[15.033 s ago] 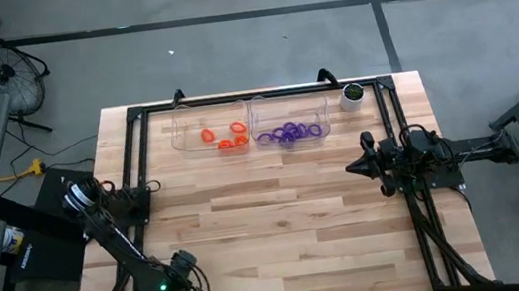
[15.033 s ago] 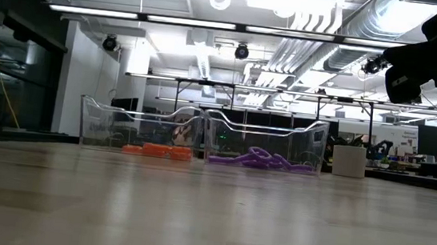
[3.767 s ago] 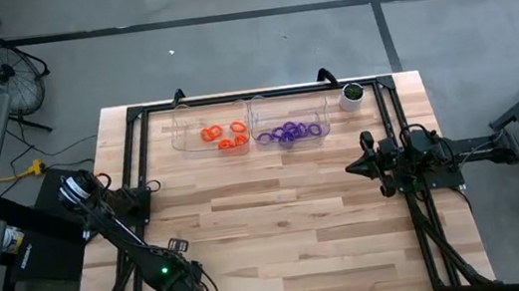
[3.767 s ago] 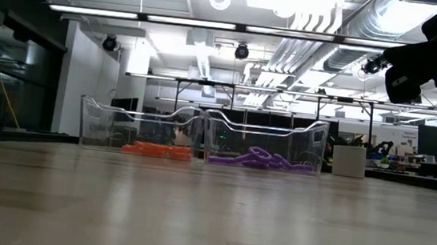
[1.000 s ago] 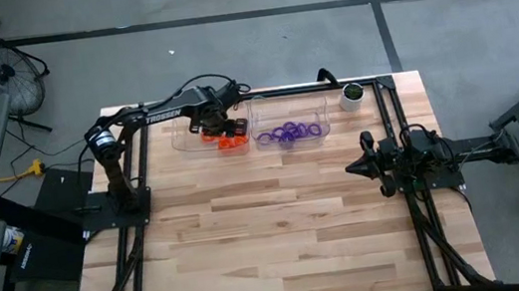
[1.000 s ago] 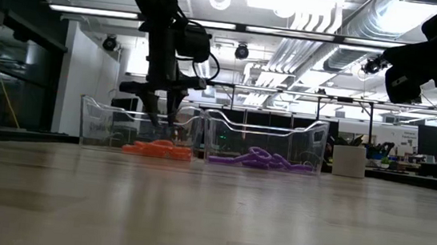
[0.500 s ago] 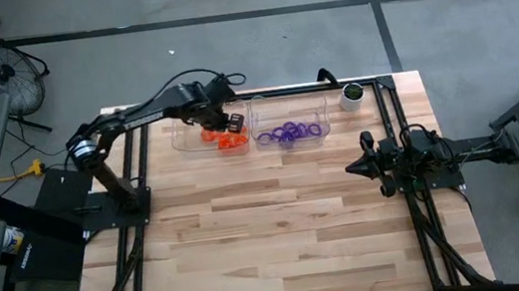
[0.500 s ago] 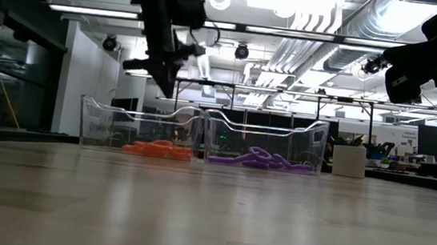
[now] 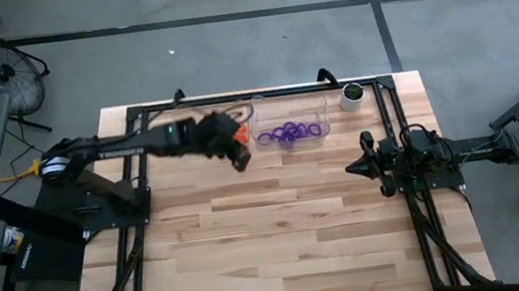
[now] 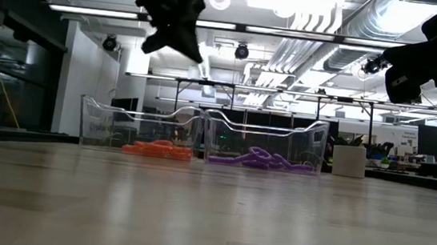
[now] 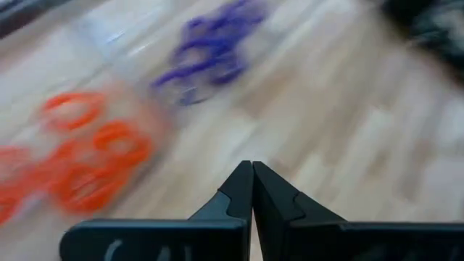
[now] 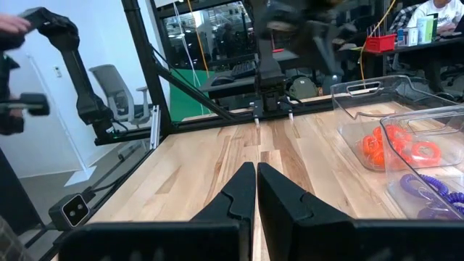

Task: Sort spring keychains
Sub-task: Return to Home Position

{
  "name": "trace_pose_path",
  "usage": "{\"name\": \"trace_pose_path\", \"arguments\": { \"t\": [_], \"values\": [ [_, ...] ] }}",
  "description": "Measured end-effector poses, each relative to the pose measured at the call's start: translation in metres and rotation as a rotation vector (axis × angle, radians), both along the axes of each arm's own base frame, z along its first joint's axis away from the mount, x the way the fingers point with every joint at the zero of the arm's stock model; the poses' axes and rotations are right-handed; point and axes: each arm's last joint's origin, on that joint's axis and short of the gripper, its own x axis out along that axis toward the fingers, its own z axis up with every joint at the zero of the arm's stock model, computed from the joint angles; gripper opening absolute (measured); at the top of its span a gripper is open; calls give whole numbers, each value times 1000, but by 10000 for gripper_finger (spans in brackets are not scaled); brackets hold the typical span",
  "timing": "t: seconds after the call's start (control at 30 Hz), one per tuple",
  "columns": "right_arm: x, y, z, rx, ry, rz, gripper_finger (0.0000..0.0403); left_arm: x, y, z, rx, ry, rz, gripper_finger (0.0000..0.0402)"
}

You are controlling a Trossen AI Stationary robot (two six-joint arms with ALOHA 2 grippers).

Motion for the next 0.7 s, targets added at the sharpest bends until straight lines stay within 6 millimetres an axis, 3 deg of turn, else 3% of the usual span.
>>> {"name": "trace_pose_path", "arguments": {
  "t": [0.07,0.2,0.37,0.7],
  "values": [
    [0,0,0,0,0,0,12,2,-17,-8,15,-99,-57,1],
    [0,0,0,0,0,0,12,-15,-45,-33,-30,-170,-147,1],
    [0,0,0,0,3,-1,12,-49,-70,-53,-39,-243,-225,0],
    [1,0,-2,0,20,-1,12,-105,-75,-65,26,-353,-261,0]
  ]
}}
